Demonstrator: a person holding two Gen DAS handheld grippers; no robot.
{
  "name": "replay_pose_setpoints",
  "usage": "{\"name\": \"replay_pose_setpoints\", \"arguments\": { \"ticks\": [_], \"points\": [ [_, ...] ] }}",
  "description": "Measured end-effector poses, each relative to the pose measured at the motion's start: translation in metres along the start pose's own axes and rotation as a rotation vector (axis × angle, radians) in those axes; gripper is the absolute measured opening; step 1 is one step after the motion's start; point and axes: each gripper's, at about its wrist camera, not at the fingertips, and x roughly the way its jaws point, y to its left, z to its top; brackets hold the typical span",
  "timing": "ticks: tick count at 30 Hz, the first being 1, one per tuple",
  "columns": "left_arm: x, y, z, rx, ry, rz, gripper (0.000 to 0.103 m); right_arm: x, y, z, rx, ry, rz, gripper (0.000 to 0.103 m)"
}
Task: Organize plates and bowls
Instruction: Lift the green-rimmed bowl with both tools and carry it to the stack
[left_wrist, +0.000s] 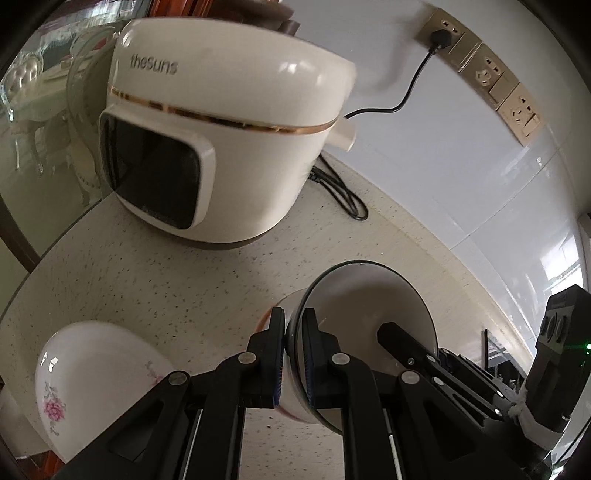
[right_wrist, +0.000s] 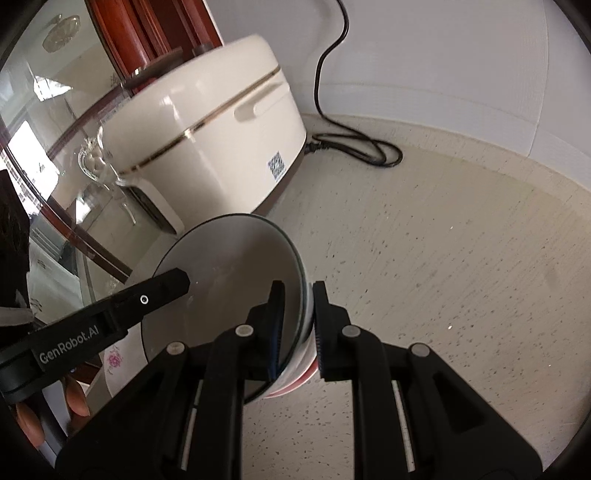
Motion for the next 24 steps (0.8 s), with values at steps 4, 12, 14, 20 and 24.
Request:
{"name": "replay_pose_setpoints", "arguments": {
  "ticks": [4, 12, 14, 20, 24],
  "points": [
    [0.008, 0.008, -0.004, -0.014, 0.018, -0.013, 0.009, 0.010, 0.007, -0.007, -0.050, 0.005, -0.063, 0.018],
    [0.013, 0.010, -0.007, 0.007, 0.005, -0.004, 0.010, 0.018, 0.019, -0.011, -0.157, -0.015, -0.168, 0.021],
    [0.013, 0.012, -0.007, 0.005, 0.002, -0.008, 0.010, 0.019, 0.020, -0.013, -0.179, -0.032, -0.176, 0.021],
    [0.012, 0.010, -0.006, 0.019, -0.007, -0.006, 0.019, 0.007, 0.013, -0.010, -0.137, -0.072, -0.112, 0.056],
    [0.008, 0.013, -0.003, 0.019, -0.024, -0.018, 0.052, -0.001, 0.006, -0.006, -0.109, -0.081, -0.081, 0.065]
  ]
}}
